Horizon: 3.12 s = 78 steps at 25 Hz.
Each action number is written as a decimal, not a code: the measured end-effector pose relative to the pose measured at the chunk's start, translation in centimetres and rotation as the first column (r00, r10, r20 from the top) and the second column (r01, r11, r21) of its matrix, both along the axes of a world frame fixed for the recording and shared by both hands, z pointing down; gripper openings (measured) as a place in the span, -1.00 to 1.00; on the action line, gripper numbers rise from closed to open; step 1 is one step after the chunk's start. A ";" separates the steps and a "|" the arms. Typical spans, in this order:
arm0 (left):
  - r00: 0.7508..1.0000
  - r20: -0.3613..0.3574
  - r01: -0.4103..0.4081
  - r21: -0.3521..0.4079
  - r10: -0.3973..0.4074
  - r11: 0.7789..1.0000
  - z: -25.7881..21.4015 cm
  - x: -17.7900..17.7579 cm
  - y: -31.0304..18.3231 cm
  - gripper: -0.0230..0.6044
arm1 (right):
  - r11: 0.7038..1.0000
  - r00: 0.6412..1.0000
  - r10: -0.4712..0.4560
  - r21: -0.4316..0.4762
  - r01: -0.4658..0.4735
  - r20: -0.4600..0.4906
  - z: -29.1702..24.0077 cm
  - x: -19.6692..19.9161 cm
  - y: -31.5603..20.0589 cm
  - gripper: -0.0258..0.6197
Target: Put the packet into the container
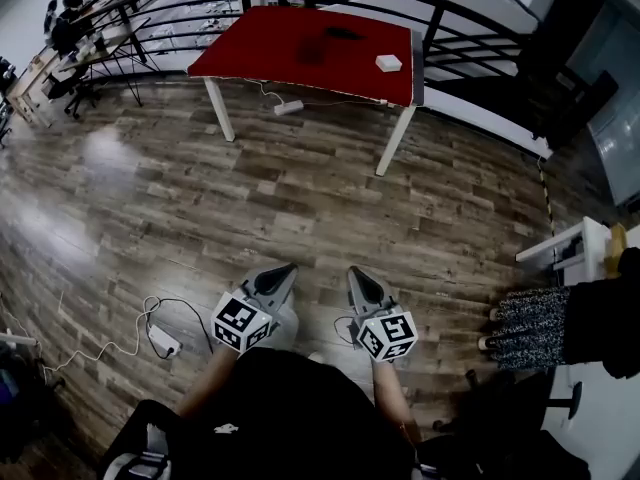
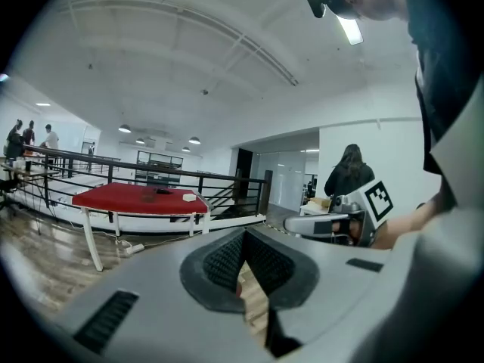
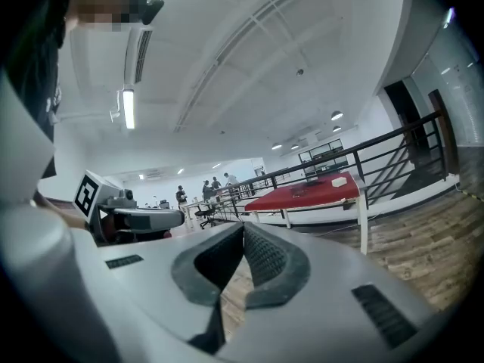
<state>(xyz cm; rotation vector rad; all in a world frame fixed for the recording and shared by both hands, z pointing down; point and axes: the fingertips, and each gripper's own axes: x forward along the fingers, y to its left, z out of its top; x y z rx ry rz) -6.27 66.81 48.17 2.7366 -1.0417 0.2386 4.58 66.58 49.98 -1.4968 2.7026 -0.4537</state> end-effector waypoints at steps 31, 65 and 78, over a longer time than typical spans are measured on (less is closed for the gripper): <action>0.998 -0.027 -0.061 -0.006 0.061 0.998 -1.1 -7.5 -28.7 -0.91 | 0.999 0.999 0.048 0.018 -0.048 -0.016 -2.6 -7.7 -28.6 -0.85; 0.999 0.003 -0.053 -0.065 0.054 0.996 0.8 -1.3 -46.9 -0.91 | 1.000 1.000 0.020 0.011 -0.020 -0.017 -1.7 -1.8 -48.3 -0.85; 1.000 0.007 -0.016 -0.015 0.016 1.000 -0.8 5.9 -56.2 -0.91 | 1.000 1.000 -0.007 0.022 0.007 -0.008 -3.1 5.3 -57.6 -0.85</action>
